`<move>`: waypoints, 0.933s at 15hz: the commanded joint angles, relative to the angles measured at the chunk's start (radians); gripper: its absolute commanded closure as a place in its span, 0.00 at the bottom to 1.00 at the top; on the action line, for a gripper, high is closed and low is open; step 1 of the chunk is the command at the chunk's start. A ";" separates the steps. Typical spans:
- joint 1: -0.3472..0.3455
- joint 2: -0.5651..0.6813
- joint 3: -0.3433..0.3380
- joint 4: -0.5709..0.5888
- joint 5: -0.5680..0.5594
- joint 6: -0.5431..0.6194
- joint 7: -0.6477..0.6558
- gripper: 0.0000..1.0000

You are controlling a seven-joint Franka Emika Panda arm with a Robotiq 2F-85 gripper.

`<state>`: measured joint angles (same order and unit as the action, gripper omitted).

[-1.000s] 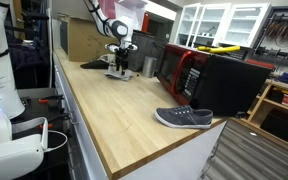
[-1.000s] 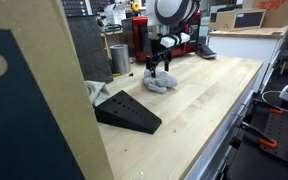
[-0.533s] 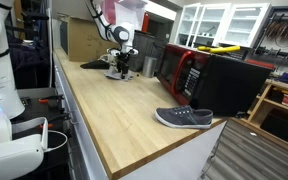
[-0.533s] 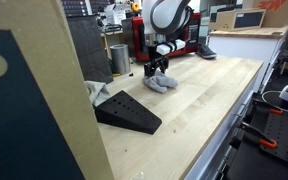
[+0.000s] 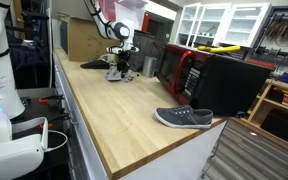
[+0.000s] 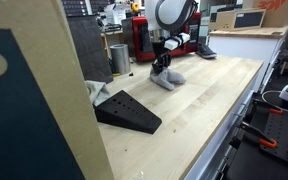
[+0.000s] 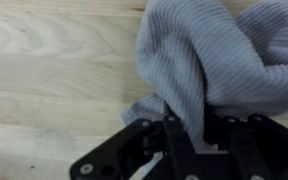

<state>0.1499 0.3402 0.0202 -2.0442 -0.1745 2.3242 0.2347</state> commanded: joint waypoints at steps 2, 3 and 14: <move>-0.042 -0.139 -0.034 -0.096 -0.133 -0.130 -0.180 0.96; -0.056 -0.156 -0.033 -0.104 -0.156 -0.151 -0.230 0.96; -0.112 -0.264 -0.024 -0.154 -0.340 -0.227 -0.528 0.59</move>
<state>0.0453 0.1232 -0.0121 -2.1687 -0.4712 2.1205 -0.2588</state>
